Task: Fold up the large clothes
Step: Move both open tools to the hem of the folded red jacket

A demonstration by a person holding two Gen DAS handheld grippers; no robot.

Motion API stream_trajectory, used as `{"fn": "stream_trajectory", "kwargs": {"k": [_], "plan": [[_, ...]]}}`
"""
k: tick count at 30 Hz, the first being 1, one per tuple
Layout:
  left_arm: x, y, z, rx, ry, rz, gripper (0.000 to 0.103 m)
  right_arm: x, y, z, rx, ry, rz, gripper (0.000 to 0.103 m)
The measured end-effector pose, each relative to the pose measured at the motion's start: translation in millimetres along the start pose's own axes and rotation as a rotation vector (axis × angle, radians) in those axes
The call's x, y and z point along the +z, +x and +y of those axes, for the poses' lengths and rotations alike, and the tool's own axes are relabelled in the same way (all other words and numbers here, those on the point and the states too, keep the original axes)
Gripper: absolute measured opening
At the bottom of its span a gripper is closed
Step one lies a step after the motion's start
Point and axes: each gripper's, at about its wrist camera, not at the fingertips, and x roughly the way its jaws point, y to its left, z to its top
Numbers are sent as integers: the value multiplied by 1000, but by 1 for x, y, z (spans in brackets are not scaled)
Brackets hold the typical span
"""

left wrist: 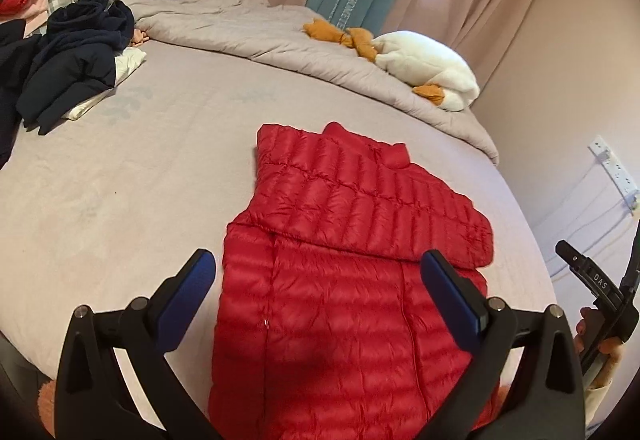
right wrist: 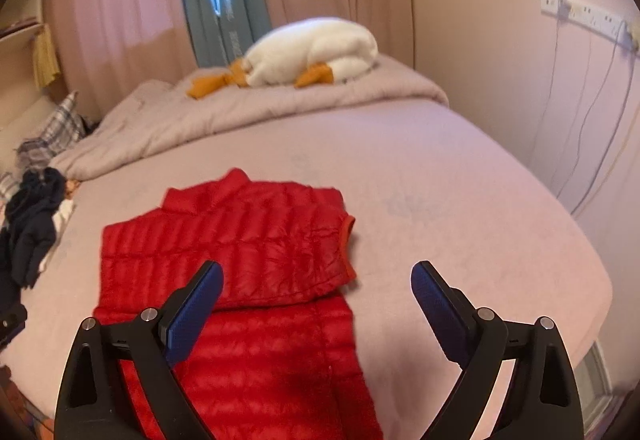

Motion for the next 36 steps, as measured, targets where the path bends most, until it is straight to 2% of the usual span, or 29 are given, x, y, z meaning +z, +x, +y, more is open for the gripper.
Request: {"fn": "stream_trajectory", "kwargs": {"k": [2,5,12,16,22,30,36], "plan": [[-9,-6,4,-20,-6,6,103,-7,-14,0,10,-9,-34,100],[-23,-11,9,-9,-18,16,103,-24,-32,-2,34,-6,-62,100],[-57,-20,20,-16,-23,39,103,-66,-46,-14,42,-4,-37,100],[-74,-17,26,-13,-33,71,103,-95,-45,-25,70,17,34,100],[-102,1,36,13,-41,151,102,-125,-32,-33,63,37,121,100],[-130,22,43,36,-66,242,102,-153,-14,-41,95,67,219,100],[-138,30,43,35,-53,273,102,-163,-5,-45,101,77,264,100]]}}
